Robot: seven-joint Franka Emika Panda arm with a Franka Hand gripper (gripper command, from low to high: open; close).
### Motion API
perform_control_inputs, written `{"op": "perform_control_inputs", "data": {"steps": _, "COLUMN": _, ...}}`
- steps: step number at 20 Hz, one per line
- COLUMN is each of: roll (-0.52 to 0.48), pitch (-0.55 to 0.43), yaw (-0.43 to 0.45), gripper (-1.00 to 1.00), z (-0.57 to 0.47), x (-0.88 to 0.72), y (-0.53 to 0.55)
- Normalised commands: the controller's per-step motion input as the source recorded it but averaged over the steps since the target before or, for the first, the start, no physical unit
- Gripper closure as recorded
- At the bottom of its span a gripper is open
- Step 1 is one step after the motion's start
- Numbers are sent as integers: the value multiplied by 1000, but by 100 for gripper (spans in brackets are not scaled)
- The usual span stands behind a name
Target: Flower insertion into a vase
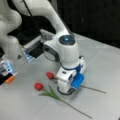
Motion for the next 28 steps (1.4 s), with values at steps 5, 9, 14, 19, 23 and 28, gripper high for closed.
{"op": "perform_control_inputs", "data": {"steps": 5, "roll": 79, "pitch": -20, "yaw": -150, "gripper": 100, "z": -97, "x": 166, "y": -15}}
{"op": "perform_control_inputs", "data": {"steps": 9, "roll": 89, "pitch": -32, "yaw": -156, "gripper": 100, "z": -128, "x": 156, "y": 12}}
{"op": "perform_control_inputs", "data": {"steps": 14, "roll": 90, "pitch": -26, "yaw": -144, "gripper": 100, "z": -142, "x": 129, "y": 11}}
{"op": "perform_control_inputs", "data": {"steps": 19, "roll": 46, "pitch": -20, "yaw": -126, "gripper": 100, "z": -191, "x": 115, "y": -36}}
{"op": "perform_control_inputs", "data": {"steps": 23, "roll": 31, "pitch": -19, "yaw": -130, "gripper": 100, "z": -259, "x": 118, "y": -54}}
{"op": "perform_control_inputs", "data": {"steps": 28, "roll": 36, "pitch": -21, "yaw": -141, "gripper": 100, "z": -292, "x": 115, "y": -37}}
